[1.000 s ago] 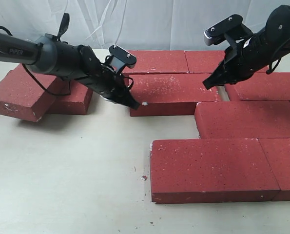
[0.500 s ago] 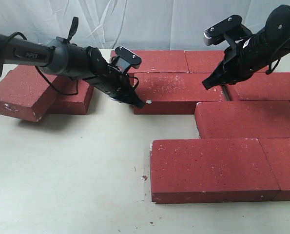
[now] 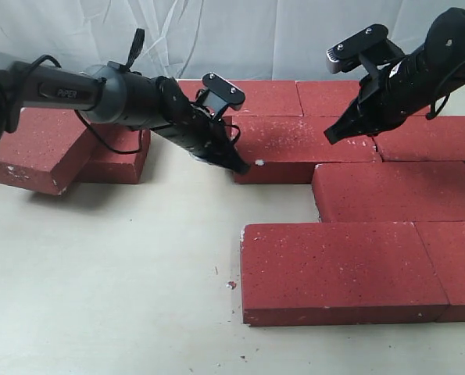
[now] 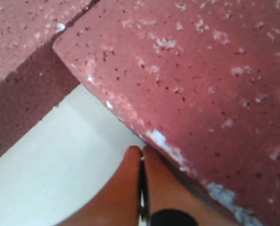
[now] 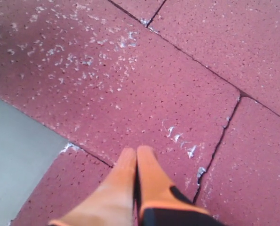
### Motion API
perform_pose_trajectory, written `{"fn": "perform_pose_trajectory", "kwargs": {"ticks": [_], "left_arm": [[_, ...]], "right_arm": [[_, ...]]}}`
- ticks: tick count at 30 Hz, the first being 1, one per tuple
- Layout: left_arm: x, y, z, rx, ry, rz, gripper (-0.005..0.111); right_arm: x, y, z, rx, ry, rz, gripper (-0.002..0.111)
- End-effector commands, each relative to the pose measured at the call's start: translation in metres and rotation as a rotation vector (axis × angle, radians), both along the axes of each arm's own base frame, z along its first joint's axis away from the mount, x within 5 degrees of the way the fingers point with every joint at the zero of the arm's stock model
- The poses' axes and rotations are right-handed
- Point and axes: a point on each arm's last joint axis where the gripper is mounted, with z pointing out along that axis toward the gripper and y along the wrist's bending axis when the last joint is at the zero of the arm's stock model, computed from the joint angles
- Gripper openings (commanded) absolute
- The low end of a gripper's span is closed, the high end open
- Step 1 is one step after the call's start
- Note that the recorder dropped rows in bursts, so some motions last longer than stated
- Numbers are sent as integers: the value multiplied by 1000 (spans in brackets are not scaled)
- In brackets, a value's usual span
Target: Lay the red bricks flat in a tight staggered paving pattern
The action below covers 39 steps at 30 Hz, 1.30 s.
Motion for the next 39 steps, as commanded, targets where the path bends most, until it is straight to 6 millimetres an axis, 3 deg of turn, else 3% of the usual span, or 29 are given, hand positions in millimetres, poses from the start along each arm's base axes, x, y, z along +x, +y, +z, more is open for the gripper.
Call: {"fn": "perform_pose_trajectory", "kwargs": {"ticks": [1, 6, 10, 18, 24, 29, 33, 36, 39], "left_arm": [[-1, -10, 3, -32, 2, 5, 0], [-2, -12, -8, -19, 57, -18, 0], [2, -2, -12, 29, 57, -30, 0], [15, 33, 6, 65, 81, 21, 0], [13, 52, 55, 100, 44, -3, 0], [-4, 71, 122, 192, -25, -67, 0], [-18, 99, 166, 226, -38, -30, 0], [-22, 128, 185, 220, -3, 84, 0], [-26, 155, 191, 238, 63, 134, 0]], "right_arm": [[1, -2, 4, 6, -12, -8, -1], [1, -2, 4, 5, -11, -8, -1], [1, -2, 4, 7, -11, -9, -1], [1, -2, 4, 10, -16, -12, -1], [1, -2, 4, 14, -15, -14, -1], [1, 2, 5, 79, -1, -53, -1], [0, 4, 5, 106, 6, -65, -1], [0, 4, 5, 106, 10, -63, -1], [0, 4, 5, 110, 12, -65, -1]]}}
